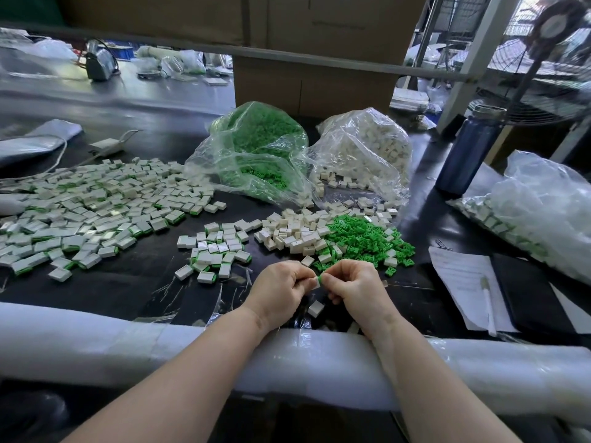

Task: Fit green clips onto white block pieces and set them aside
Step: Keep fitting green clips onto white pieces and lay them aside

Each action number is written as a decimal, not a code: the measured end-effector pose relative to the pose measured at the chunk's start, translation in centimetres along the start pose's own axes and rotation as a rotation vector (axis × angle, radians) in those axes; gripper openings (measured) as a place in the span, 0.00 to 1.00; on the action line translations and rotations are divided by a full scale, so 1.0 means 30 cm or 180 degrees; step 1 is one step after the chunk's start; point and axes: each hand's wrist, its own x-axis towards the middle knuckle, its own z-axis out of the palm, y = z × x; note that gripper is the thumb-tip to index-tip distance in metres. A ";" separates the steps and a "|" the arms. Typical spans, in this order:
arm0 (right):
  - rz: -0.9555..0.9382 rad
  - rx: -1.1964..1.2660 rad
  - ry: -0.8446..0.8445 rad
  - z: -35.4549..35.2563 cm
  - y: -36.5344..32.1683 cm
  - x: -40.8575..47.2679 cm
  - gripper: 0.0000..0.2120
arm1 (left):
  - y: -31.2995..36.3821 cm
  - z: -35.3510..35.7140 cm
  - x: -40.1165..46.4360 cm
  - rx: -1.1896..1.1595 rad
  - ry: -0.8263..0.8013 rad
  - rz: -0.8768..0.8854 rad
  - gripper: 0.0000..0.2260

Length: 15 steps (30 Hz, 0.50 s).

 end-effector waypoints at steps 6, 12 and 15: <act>-0.0064 0.0249 -0.0053 -0.004 -0.003 -0.001 0.07 | -0.007 -0.004 0.002 -0.0516 -0.0049 -0.0349 0.06; -0.0132 0.0589 0.0199 0.008 0.000 0.005 0.07 | -0.006 0.009 0.006 -0.0709 -0.0001 -0.0272 0.06; -0.0130 0.0684 0.0200 0.004 0.001 0.005 0.06 | -0.010 0.011 0.005 -0.0637 0.0055 -0.0254 0.09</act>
